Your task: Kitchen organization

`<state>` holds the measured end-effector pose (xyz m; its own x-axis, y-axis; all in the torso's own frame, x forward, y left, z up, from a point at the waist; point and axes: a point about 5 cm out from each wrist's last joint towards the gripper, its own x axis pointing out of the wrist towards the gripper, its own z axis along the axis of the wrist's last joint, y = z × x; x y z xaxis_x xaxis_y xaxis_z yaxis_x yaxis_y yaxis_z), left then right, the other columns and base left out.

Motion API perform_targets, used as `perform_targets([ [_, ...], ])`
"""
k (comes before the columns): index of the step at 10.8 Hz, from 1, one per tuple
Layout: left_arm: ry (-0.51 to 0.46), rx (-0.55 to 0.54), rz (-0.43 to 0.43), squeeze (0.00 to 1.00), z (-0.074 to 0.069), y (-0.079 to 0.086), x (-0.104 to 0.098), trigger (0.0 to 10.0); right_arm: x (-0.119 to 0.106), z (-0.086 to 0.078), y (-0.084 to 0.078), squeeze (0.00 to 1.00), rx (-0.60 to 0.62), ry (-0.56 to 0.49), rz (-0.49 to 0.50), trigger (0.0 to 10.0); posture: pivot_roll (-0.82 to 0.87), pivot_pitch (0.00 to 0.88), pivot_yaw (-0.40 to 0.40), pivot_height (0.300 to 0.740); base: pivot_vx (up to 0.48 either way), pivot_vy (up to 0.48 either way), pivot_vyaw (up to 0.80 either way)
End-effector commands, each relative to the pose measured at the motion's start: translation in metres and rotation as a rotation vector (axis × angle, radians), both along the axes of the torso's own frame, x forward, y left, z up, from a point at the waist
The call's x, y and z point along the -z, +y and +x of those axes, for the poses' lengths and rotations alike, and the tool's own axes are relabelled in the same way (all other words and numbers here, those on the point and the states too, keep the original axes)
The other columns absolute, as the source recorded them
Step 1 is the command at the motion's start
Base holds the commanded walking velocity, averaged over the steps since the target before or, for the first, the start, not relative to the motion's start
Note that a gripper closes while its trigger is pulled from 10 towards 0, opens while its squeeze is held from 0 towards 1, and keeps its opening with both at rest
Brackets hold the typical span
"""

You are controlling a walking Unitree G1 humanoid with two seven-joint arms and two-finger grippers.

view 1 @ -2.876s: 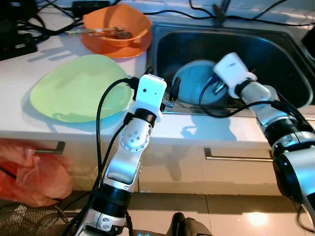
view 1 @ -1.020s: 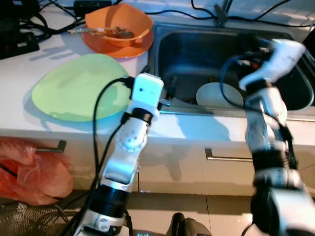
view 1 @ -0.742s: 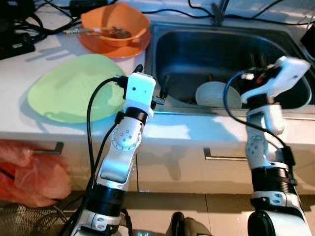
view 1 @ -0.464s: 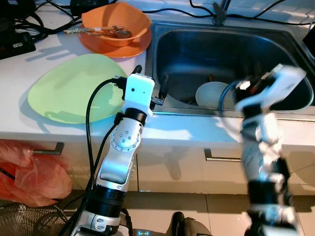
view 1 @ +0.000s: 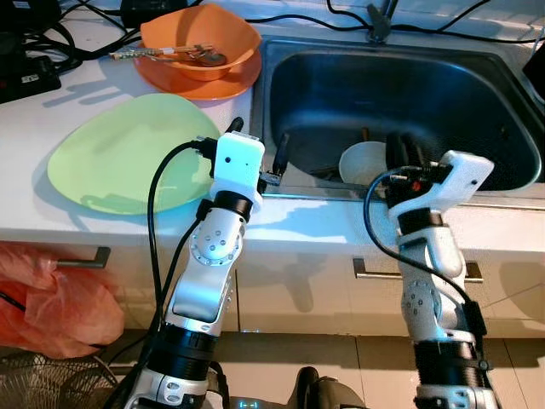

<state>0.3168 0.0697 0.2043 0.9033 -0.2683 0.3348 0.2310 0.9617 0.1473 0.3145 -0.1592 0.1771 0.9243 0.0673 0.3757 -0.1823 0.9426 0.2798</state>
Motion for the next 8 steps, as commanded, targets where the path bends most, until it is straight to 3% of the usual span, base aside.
perform_targets([
  [1, -0.01, 0.008, -0.011, 0.0, -0.003, -0.003, 0.0, 10.0, 0.003, -0.001, 0.001, 0.0, -0.014, 0.016, 0.0, 10.0, 0.14, 0.194, -0.045, 0.74, 0.0, 0.0, 0.0],
  [4, -0.008, 0.008, -0.011, 0.0, -0.004, -0.003, 0.001, 10.0, 0.008, -0.008, 0.016, 0.0, -0.301, 0.025, 0.013, 10.0, 0.14, 0.195, -0.047, 0.74, 0.0, 0.0, 0.0],
  [8, -0.011, 0.011, -0.01, 0.0, -0.004, -0.004, 0.0, 10.0, 0.012, -0.019, 0.021, 0.0, -0.537, 0.024, 0.007, 10.0, 0.14, 0.194, -0.05, 0.74, 0.0, 0.0, 0.0],
])
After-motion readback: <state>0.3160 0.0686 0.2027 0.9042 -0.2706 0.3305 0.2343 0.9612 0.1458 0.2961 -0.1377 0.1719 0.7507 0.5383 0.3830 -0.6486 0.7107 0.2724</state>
